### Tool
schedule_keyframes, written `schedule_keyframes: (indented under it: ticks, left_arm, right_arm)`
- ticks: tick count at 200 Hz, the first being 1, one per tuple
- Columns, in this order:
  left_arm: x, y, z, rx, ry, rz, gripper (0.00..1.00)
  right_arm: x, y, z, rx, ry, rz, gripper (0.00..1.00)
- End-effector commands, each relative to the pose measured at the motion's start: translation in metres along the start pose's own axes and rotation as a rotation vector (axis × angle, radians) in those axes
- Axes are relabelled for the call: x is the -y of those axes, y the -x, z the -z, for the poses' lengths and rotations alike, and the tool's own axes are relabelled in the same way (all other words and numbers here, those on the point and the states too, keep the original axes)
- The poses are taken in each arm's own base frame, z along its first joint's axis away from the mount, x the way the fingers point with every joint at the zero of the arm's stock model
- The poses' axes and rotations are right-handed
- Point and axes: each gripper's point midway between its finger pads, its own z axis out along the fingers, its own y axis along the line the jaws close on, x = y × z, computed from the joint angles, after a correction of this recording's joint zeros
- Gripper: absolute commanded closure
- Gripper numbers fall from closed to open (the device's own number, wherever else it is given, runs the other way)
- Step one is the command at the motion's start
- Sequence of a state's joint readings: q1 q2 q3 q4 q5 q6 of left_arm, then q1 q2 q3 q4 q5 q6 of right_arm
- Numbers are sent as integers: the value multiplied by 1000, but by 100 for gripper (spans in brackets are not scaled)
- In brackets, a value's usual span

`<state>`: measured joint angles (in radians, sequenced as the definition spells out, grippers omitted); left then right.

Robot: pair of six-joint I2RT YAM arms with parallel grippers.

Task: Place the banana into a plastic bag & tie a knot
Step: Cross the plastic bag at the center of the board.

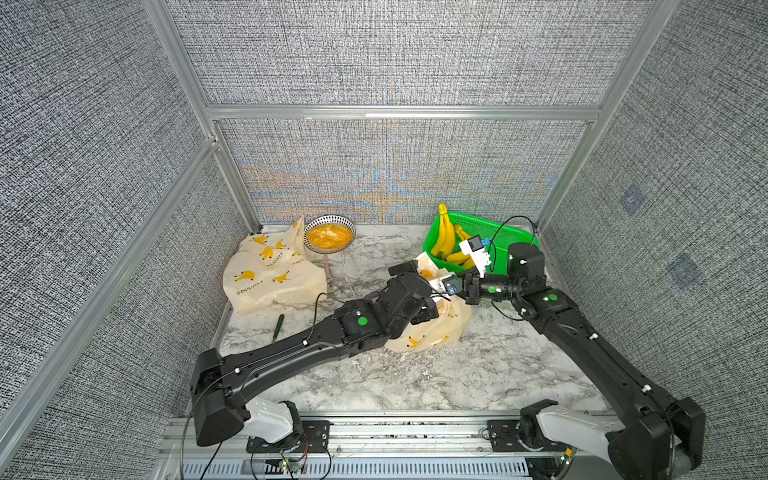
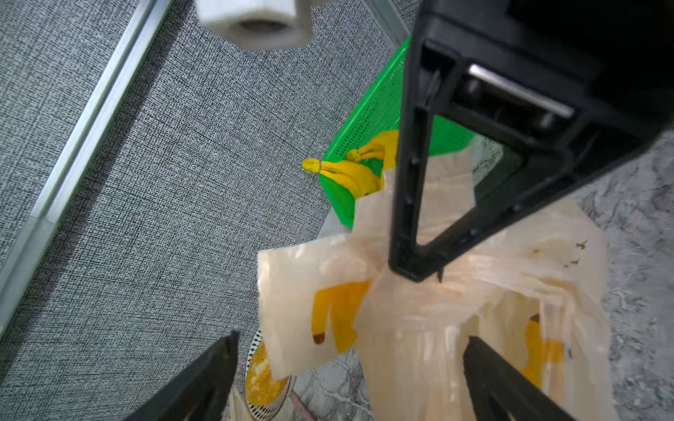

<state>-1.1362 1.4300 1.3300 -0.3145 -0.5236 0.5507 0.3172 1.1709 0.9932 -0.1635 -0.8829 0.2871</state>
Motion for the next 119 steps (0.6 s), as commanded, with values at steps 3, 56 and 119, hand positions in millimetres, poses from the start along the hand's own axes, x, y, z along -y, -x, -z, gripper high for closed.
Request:
schedule_keyframes:
  ticks: [3, 56, 119]
  left_arm:
    - [7, 2, -7, -17, -31, -57, 2]
    - [32, -10, -18, -68, -118, -90, 2]
    - [27, -13, -29, -87, -153, -51, 19]
  right_arm:
    - [-4, 0, 0, -9, 15, 9, 100]
    - [-6, 2, 1, -10, 21, 12, 100]
    - [-8, -4, 0, -25, 44, 1, 100]
